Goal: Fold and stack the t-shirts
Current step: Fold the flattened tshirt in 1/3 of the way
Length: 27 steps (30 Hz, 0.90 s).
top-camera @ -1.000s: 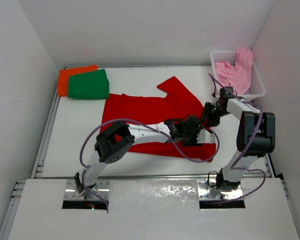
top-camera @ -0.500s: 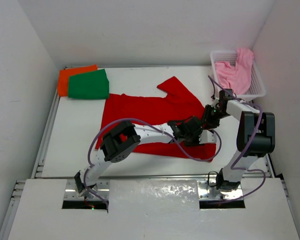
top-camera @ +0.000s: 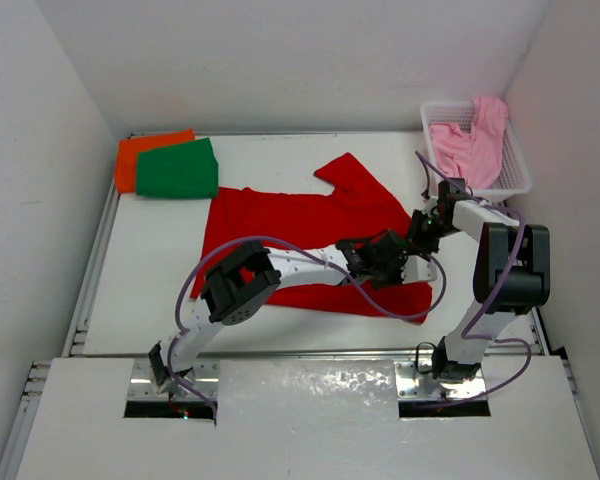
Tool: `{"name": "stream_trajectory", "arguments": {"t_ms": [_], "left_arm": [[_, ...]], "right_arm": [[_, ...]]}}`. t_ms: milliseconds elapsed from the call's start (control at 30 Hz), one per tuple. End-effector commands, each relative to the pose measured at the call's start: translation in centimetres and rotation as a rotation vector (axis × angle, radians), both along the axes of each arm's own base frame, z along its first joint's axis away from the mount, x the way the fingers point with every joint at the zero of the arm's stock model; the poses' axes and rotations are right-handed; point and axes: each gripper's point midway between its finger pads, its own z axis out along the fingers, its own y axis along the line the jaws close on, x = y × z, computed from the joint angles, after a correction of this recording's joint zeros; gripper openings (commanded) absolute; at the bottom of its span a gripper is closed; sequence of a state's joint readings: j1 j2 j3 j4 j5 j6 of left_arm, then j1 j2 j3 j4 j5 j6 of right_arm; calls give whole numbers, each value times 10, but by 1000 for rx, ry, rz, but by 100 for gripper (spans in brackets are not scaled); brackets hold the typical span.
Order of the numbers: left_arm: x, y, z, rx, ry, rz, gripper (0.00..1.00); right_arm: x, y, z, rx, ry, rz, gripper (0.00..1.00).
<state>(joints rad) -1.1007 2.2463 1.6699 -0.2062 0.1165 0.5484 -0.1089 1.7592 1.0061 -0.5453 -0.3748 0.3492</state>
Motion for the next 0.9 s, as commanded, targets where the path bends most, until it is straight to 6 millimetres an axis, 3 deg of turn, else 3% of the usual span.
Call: {"name": "stream_trajectory", "arguments": {"t_ms": [0,100,233,333,533,633,733,867], "left_arm": [[3,-11,7,-47,-12,31,0],[13,-7,16,-45,-19,77,0],[34,7,36,-53,5,118,0],[38,18,54,-54,11,100,0],[29,39,63,-14,33,32,0],[22,37,60,0,40,-24,0],[9,17,61,-12,-13,-73,22],[-5,-3,49,-50,8,-107,33]], "right_arm": [[7,-1,6,0,-44,14,20],[7,-3,7,-13,-44,16,1],[5,-9,12,-48,-52,24,0],[0,-15,18,-85,-61,23,0],[-6,-20,25,-121,-80,22,0],[-3,-18,26,-109,-87,16,0],[1,-15,23,-90,-82,11,0],[1,-13,15,-74,-59,10,0]]}}
